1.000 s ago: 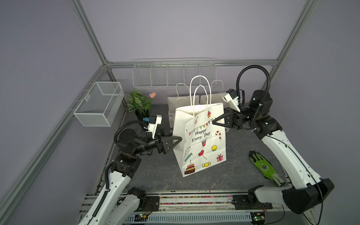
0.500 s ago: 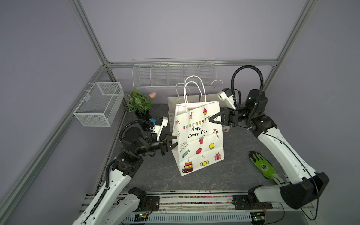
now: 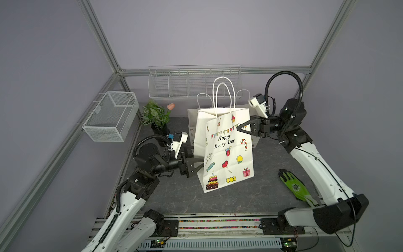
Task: Put away the paper bag
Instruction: Press the paper bag.
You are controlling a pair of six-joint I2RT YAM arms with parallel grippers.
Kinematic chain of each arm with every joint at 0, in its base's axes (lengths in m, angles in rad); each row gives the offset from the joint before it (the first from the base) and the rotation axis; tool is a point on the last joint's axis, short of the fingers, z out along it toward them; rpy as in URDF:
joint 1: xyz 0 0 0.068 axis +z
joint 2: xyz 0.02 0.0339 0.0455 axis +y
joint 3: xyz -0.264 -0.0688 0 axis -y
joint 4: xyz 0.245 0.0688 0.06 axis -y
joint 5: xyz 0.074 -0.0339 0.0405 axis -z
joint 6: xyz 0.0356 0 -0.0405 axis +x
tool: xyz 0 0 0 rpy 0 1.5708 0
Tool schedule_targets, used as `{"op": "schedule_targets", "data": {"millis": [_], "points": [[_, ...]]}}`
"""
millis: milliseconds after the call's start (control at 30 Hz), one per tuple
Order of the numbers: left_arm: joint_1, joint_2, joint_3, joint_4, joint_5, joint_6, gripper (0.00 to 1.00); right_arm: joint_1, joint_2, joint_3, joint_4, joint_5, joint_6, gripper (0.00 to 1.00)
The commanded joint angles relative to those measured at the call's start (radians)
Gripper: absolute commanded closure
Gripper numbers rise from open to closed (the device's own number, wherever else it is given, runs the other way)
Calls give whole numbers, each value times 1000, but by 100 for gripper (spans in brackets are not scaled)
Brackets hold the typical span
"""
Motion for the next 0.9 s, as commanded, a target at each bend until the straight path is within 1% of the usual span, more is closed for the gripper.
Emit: {"op": "schedule_targets", "data": {"millis": [0, 33, 167, 200, 233, 267, 300, 367, 400, 433, 467, 500, 533, 567, 633, 733, 800, 867], "points": [[-17, -8, -13, -22, 21, 9, 7, -11, -8, -19, 115, 28, 92, 93], [-19, -8, -12, -25, 20, 11, 14, -11, -6, -22, 124, 28, 100, 94], [-20, -4, 2, -60, -1, 32, 53, -12, -13, -35, 149, 31, 119, 93], [-20, -3, 4, -65, -3, 35, 58, -10, -17, -36, 149, 31, 118, 93], [-19, -2, 5, -69, -9, 40, 66, -11, -18, -38, 148, 31, 118, 93], [-20, -1, 8, -79, -16, 44, 71, -12, -19, -38, 148, 32, 118, 93], [-20, 1, 10, -89, -18, 49, 74, -11, -22, -39, 148, 31, 120, 93], [-21, 4, 11, -97, -24, 51, 76, -12, -27, -37, 146, 32, 118, 93], [-20, 4, 13, -99, -24, 52, 74, -13, -27, -37, 143, 34, 116, 93], [-21, 4, 13, -100, -25, 50, 60, -14, -30, -38, 142, 34, 117, 93], [-20, 5, 13, -103, -23, 50, 39, -16, -32, -38, 139, 37, 116, 93], [-21, 5, 13, -105, -24, 51, 26, -16, -35, -37, 136, 39, 115, 93], [-21, 4, 12, -108, -24, 52, 16, -18, -37, -37, 133, 38, 115, 93], [-20, 4, 12, -112, -25, 53, 12, -17, -41, -37, 128, 39, 111, 93], [-22, 2, 16, -124, -34, 58, 9, -18, -47, -39, 96, 39, 88, 93], [-20, -14, 36, -136, -62, 58, 5, -17, -58, -37, -32, 46, -13, 93], [-20, -24, 58, -141, -86, 52, 4, -14, -62, -42, -107, 50, -75, 93], [-20, -41, 94, -181, -133, 57, 4, -10, -67, -61, -127, 57, -99, 93]]}}
